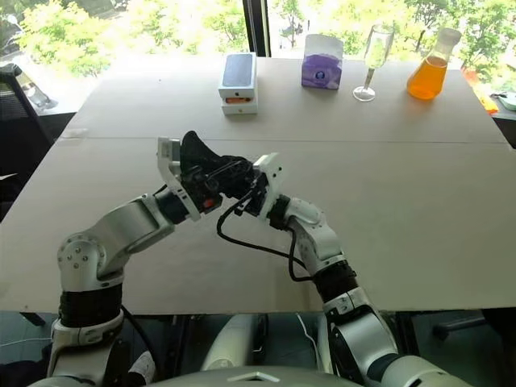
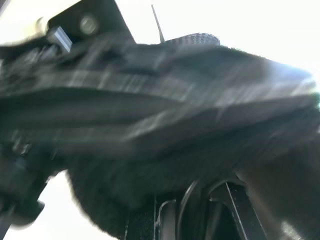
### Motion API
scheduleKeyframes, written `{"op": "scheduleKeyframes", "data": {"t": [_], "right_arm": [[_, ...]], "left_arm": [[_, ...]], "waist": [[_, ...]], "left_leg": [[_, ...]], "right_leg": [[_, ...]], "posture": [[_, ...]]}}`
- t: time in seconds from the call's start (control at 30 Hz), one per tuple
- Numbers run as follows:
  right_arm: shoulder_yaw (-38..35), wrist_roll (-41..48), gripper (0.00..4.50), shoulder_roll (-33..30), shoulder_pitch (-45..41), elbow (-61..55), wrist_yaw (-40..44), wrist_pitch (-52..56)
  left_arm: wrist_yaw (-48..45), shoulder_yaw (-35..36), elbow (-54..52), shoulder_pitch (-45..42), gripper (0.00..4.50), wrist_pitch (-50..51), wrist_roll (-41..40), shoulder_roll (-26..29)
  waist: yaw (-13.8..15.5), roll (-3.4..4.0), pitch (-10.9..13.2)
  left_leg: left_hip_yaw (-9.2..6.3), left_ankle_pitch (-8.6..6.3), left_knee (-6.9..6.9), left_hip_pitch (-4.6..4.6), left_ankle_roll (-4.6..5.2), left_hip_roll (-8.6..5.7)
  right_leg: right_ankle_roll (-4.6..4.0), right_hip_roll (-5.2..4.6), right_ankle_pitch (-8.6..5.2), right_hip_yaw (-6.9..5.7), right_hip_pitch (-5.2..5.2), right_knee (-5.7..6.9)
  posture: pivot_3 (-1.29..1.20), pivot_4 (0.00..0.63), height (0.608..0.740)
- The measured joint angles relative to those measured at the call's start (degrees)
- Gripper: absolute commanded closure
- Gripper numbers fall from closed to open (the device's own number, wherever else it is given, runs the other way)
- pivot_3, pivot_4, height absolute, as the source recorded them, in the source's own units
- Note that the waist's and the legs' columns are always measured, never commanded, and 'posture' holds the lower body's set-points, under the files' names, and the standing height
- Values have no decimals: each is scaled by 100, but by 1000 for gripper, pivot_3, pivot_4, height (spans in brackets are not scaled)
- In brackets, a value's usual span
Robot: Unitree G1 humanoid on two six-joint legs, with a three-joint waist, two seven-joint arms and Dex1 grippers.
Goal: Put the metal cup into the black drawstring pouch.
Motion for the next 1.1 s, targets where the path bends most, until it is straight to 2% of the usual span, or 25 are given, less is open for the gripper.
{"op": "scheduleKeyframes", "data": {"t": [0.13, 0.23, 0.47, 0.7, 1.0, 1.1], "right_arm": [[-1, -97, 4427, -11, -102, 85, -3, -187], [7, -245, 4427, -22, -153, 266, 9, -295], [294, -865, 4427, -201, -294, 616, 238, -517], [621, -1565, 4427, -557, -296, 975, 456, -1367], [612, -1858, 4427, -510, -487, 1464, 543, -1914], [542, -1792, 3491, -408, -528, 1606, 538, -1857]], "left_arm": [[31, -40, 0, -5, 4500, -139, -18, -270], [51, -56, 1, 171, 4500, -77, -33, -241], [-17, -80, 117, 385, 4500, 180, -67, 249], [-298, -301, 196, 480, 4500, 363, 81, 577], [-426, -331, 196, 547, 4500, 286, 172, 614], [-474, -336, 160, 588, 4500, 270, 163, 623]], "waist": [[11, -1, 0], [-21, 0, 0], [-2, 0, 0], [-8, 1, 1], [-11, 1, 1], [-9, 1, 1]], "left_leg": [[0, 0, 3, -1, 1, -5], [2, 0, -1, 2, 0, 1], [2, 0, 2, 2, 0, 0], [0, 1, -1, 4, -1, 1], [1, 1, -1, 4, -1, 4], [1, 1, -1, 3, -1, 4]], "right_leg": [[1, 0, 0, -1, 3, -2], [0, 10, 0, 2, 0, 1], [0, 11, 0, 2, 3, -2], [0, 14, 0, 1, 1, -1], [0, 12, 0, 3, 1, -2], [0, 11, 0, 2, 2, -2]], "posture": [[0, 150, 740], [0, 150, 740], [0, 150, 740], [0, 150, 740], [0, 150, 740], [0, 150, 740]]}}
